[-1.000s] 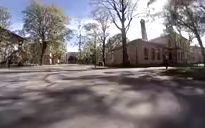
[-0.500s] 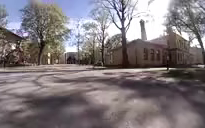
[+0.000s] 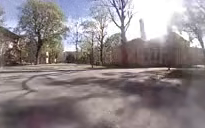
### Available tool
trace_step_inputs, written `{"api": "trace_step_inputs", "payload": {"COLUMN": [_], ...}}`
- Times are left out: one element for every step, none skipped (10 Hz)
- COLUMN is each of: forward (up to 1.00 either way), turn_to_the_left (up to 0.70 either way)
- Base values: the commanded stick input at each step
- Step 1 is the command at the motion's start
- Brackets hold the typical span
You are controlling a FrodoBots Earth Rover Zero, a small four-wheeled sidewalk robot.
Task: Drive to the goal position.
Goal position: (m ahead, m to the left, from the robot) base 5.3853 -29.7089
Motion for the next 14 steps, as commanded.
{"api": "trace_step_inputs", "payload": {"forward": [1.00, 1.00, 1.00, 1.00, 1.00, 1.00, 1.00, 1.00, 1.00, 1.00, 1.00, 1.00, 1.00, 1.00], "turn_to_the_left": [0.00, 0.00, 0.00, 0.00, 0.00, 0.00, 0.00, 0.00, 0.00, 0.00, 0.00, 0.00, 0.00, 0.00]}}
